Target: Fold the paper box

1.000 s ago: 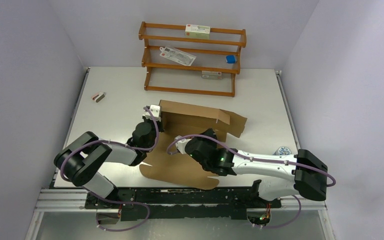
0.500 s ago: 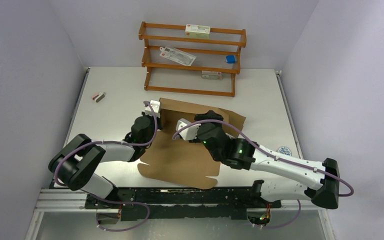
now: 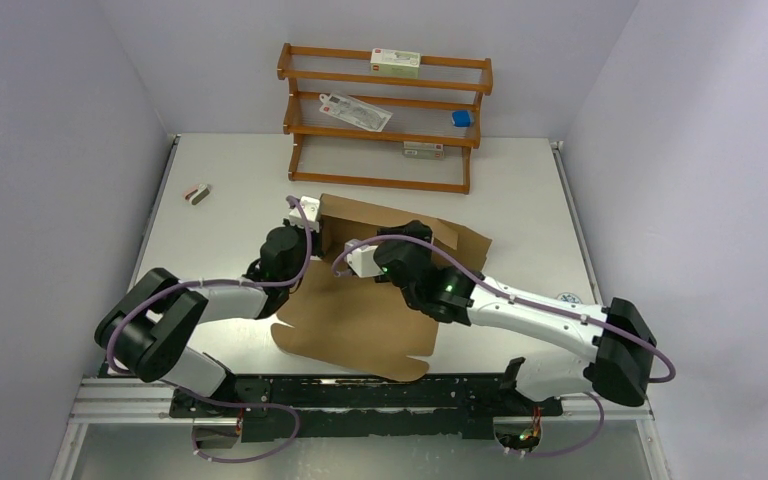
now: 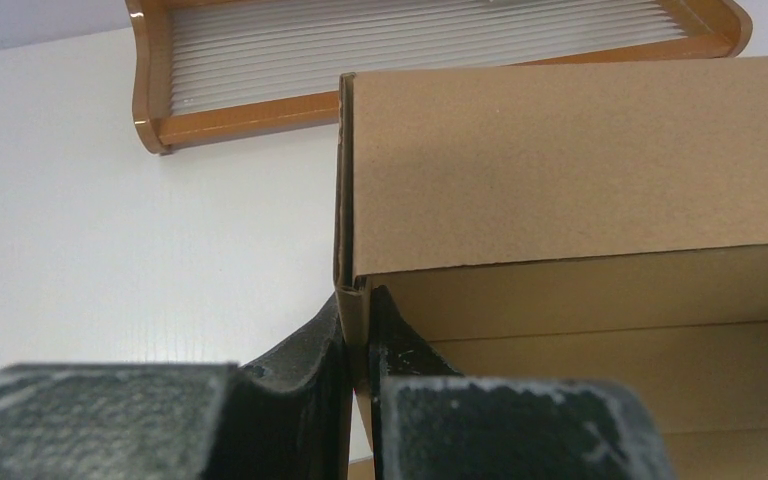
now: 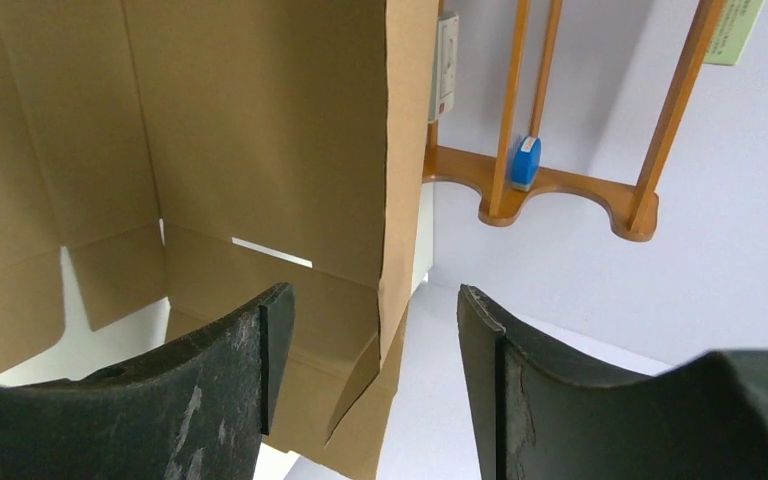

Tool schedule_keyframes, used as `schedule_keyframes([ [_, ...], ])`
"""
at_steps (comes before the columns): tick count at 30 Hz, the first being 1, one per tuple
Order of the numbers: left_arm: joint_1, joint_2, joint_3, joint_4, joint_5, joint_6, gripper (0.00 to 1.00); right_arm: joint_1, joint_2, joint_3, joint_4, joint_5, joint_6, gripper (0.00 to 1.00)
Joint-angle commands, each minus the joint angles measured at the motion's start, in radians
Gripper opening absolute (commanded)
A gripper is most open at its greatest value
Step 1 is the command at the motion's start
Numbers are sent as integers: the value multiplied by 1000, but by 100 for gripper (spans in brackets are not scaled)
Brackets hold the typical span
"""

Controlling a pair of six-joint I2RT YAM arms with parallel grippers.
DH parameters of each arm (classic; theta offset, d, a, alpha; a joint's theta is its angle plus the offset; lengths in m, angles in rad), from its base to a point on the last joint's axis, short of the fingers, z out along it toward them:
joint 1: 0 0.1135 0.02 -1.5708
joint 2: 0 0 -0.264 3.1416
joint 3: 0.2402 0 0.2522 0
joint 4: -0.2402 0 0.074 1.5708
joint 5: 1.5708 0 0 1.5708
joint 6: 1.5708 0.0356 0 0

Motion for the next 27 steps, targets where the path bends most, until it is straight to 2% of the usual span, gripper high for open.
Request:
schedule_keyframes([
  [1, 11, 12, 18, -86, 64, 0, 5, -39, 26, -16, 99, -11, -72, 63],
  [13, 29, 17, 48, -132, 122, 4, 5, -75, 107, -58, 200, 34, -141, 45],
  [16, 33, 26, 55, -140, 130, 1, 5, -74, 109, -67, 195, 64, -143, 37],
  [20, 36, 31, 54, -135, 131, -2, 5, -74, 109, -77, 198, 103, -144, 22],
  [27, 42, 31, 53, -137, 129, -2, 5, -63, 122, -85, 197, 164, -157, 11],
])
